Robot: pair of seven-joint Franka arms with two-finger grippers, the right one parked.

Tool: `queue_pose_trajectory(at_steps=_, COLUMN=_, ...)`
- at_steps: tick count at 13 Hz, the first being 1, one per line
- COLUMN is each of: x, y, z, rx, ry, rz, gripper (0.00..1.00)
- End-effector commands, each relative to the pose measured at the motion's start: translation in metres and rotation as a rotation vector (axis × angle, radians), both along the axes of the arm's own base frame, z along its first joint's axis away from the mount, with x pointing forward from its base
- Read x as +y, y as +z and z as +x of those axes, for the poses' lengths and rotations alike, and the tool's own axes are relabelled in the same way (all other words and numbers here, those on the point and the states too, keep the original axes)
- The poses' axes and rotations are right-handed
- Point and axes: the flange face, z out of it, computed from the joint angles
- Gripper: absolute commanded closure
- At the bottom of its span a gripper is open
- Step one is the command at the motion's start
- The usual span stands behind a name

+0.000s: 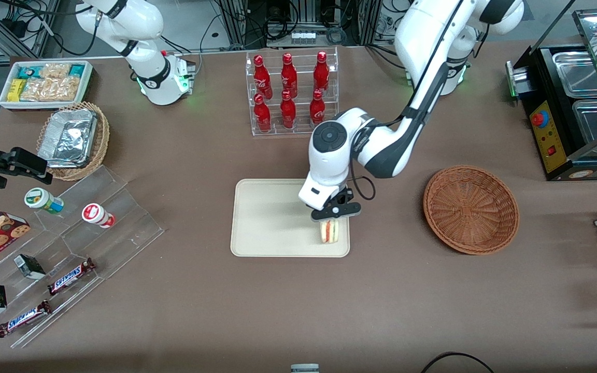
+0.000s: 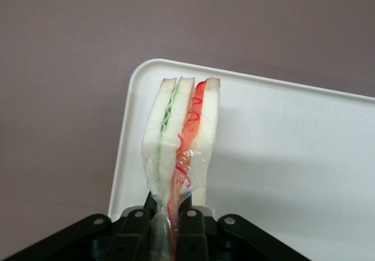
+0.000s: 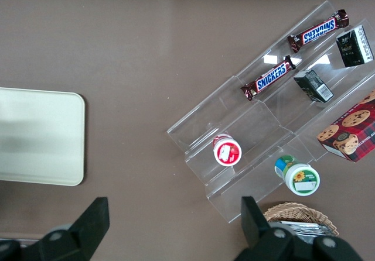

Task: Place sandwich from basket to tray
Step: 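Lower the sandwich onto the white tray and open the left gripper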

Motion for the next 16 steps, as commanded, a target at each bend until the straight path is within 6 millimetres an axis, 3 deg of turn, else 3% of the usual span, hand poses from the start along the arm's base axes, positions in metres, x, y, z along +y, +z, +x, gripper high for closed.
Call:
queue_pose_trajectory(at_steps=1, x=-0.014, y=0.001, z=0.001, rx=-0.028, ry=-0.018, rz=0.001, gripper=0.95)
queue_pose_trajectory(at_steps=5, x=-0.014, y=-0.038, z=0.001, rx=-0.027, ry=-0.046, rz=0.049, gripper=0.93)
queue_pose_trajectory(at_steps=6, x=-0.015, y=-0.044, z=0.002, rx=-0.023, ry=-0.045, rz=0.051, gripper=0.86)
queue_pose_trajectory(at_steps=9, x=-0.017, y=-0.050, z=-0.001, rx=-0.016, ry=-0.047, rz=0.055, gripper=0.81)
queue_pose_trajectory(at_steps=10, x=-0.017, y=-0.047, z=0.000, rx=-0.017, ry=-0.045, rz=0.051, gripper=0.75)
queue_pose_trajectory(at_steps=11, x=-0.019, y=-0.044, z=0.000, rx=-0.020, ry=-0.038, rz=0.044, gripper=0.62)
queue_pose_trajectory(at_steps=12, x=-0.023, y=-0.044, z=-0.002, rx=-0.021, ry=-0.039, rz=0.041, gripper=0.28)
queue_pose_trajectory(at_steps=13, x=-0.023, y=-0.040, z=0.000, rx=-0.025, ry=-0.038, rz=0.037, gripper=0.04)
queue_pose_trajectory(at_steps=16, x=-0.025, y=-0.008, z=0.007, rx=-0.052, ry=-0.023, rz=0.012, gripper=0.00)
